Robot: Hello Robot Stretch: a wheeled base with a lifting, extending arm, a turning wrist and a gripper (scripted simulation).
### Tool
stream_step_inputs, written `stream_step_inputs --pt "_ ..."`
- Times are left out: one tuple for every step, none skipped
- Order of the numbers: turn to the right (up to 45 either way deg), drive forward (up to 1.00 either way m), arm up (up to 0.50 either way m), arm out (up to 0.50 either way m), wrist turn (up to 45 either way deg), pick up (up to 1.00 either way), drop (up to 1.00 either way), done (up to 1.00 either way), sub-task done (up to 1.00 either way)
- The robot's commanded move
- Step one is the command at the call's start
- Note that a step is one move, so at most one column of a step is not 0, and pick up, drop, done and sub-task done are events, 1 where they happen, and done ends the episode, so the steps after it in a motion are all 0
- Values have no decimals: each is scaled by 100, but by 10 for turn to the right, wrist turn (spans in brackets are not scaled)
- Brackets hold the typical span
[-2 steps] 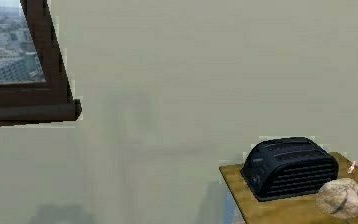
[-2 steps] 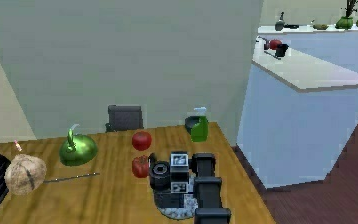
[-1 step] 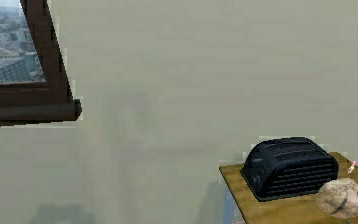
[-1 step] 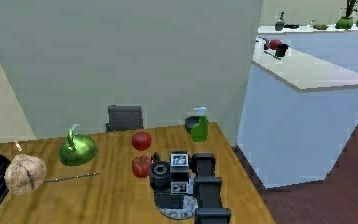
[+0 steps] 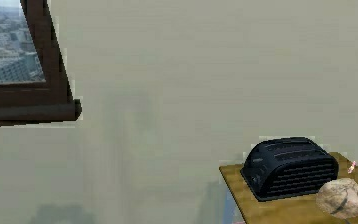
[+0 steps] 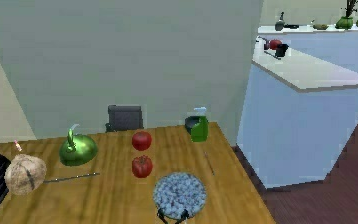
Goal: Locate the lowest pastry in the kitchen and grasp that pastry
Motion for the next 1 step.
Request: stream_step_inputs --pt "0 0 0 0 0 100 0 0 0"
